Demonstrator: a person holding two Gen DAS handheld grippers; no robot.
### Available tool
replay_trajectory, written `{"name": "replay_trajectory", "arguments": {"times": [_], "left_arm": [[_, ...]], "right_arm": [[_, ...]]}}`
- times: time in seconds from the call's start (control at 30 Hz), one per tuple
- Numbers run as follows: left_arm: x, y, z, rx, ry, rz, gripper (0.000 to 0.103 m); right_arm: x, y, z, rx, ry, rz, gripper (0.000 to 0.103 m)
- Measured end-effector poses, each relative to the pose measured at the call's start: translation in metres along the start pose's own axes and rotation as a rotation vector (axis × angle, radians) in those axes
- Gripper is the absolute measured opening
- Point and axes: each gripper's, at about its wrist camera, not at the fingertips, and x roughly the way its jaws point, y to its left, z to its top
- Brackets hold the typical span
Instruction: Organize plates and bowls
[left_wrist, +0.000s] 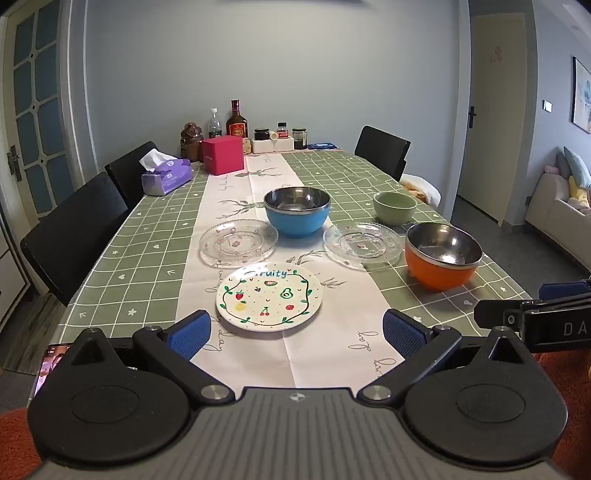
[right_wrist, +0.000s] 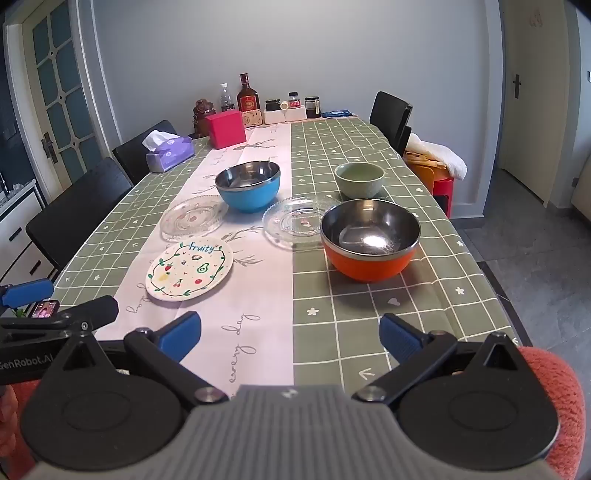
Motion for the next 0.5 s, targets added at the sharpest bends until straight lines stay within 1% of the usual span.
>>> {"name": "replay_trajectory", "arguments": {"times": [0.5], "left_arm": [[0.0019, -0.0029, -0.0042, -0.005, 0.008, -0.012, 0.103]], "right_arm": [[0.0018, 0.0044, 0.0015, -0.031, 0.005, -0.002, 0.100]]}}
